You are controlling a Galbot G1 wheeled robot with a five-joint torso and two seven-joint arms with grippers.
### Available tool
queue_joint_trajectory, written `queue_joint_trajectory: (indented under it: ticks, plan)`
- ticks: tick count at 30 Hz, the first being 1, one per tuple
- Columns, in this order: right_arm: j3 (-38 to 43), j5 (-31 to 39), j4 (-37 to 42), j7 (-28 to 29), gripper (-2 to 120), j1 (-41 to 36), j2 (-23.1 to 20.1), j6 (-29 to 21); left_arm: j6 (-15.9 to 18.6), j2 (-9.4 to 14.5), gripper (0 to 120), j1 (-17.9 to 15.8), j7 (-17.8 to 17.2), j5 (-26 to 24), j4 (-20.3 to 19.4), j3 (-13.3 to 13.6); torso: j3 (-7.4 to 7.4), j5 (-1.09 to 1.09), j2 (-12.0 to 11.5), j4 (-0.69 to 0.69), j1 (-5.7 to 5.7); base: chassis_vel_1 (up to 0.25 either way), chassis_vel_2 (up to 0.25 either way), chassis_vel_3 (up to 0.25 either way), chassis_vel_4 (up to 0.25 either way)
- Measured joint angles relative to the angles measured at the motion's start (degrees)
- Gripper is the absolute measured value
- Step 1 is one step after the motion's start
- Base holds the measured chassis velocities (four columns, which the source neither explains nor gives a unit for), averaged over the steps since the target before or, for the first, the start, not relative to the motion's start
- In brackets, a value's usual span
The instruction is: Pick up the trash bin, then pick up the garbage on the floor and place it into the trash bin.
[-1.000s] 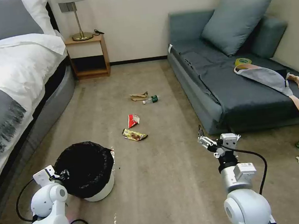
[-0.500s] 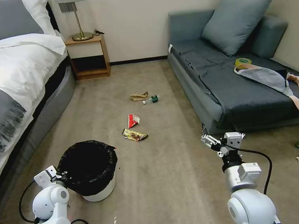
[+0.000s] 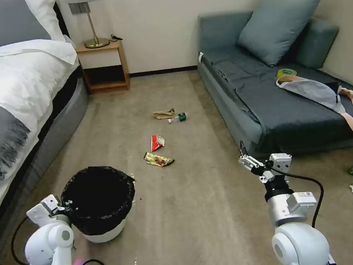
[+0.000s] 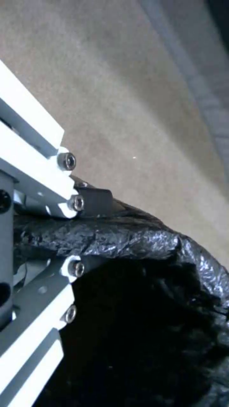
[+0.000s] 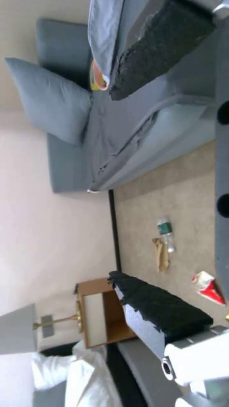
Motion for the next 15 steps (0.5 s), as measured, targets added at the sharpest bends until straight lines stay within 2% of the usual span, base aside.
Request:
queue_joint_trajectory:
  ticks: [3,4,8,15]
  plan:
    - [0.1,0.9,-0.9,-2.3,100,0.0,-0.2,3.8,0.1,-0.2,4,2.1,0.5,0.6,-3.0,-1.0,0.0,-0.01,0.0,0.01,0.0,0.0,0.0,0.0,0.0]
    - [0.1,0.9,-0.9,-2.3,100,0.0,-0.2,3.8,0.1,-0.2,4,2.1,0.5,0.6,-3.0,-1.0,0.0,-0.01,0.0,0.01,0.0,0.0,0.0,0.0,0.0]
    - [0.3,2.8,-0.6,-4.1,100,0.2,-0.3,6.8,0.5,-0.8,4,4.1,1.7,3.1,-7.1,-2.4,0.0,-0.01,0.0,0.01,0.0,0.0,0.0,0.0,0.0]
    - [0.7,3.9,-0.2,-5.5,100,0.0,-0.8,8.1,0.4,-1.3,4,5.6,2.7,5.2,-9.0,-3.5,0.0,-0.02,0.0,0.01,0.0,0.0,0.0,0.0,0.0]
